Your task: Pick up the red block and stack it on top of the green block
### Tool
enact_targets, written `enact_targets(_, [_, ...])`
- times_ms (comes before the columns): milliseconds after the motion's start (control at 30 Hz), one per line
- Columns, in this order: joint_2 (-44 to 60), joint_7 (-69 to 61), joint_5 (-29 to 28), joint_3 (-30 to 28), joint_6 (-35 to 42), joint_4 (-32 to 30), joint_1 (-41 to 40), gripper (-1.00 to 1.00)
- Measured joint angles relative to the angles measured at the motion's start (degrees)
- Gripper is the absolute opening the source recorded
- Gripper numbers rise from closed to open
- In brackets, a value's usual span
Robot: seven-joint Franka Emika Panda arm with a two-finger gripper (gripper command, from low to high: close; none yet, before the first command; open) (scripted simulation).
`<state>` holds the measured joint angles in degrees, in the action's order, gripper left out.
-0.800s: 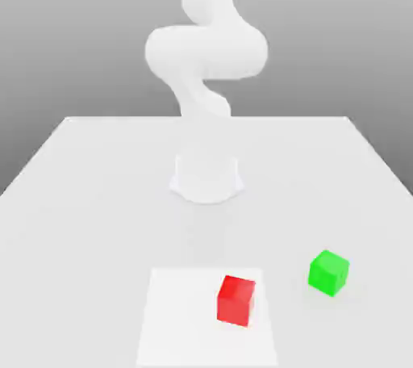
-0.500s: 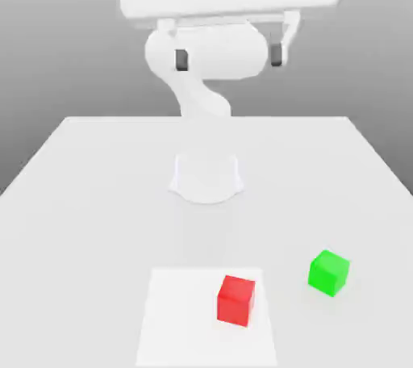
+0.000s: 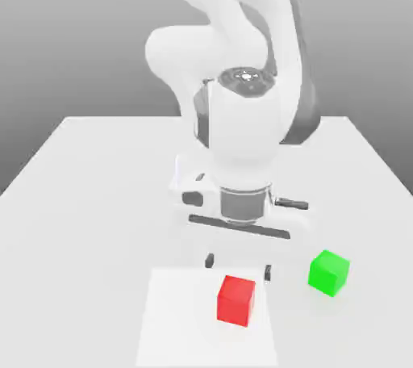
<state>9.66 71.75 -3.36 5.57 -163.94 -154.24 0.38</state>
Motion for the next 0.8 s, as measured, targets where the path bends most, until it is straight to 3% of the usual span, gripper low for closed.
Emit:
enact_targets(67, [4.15, 0.73, -0.94, -1.42, -3.49, 0.57, 1.19, 0.00])
enact_targets(100, [5.73, 1.07, -1.35, -1.93, -4.84, 0.79, 1.61, -1.00])
enact_targets(333, [5.87, 1.29, -1.61, -1.98, -5.03, 0.81, 1.64, -1.00])
enact_targets(533, [-4.96, -1.75, 2.07, -0.01, 4.14, -0.83, 0.75, -1.00])
enact_targets(800, [-10.30, -20.52, 6.23, 4.73, 7.88, -2.09, 7.93, -1.00])
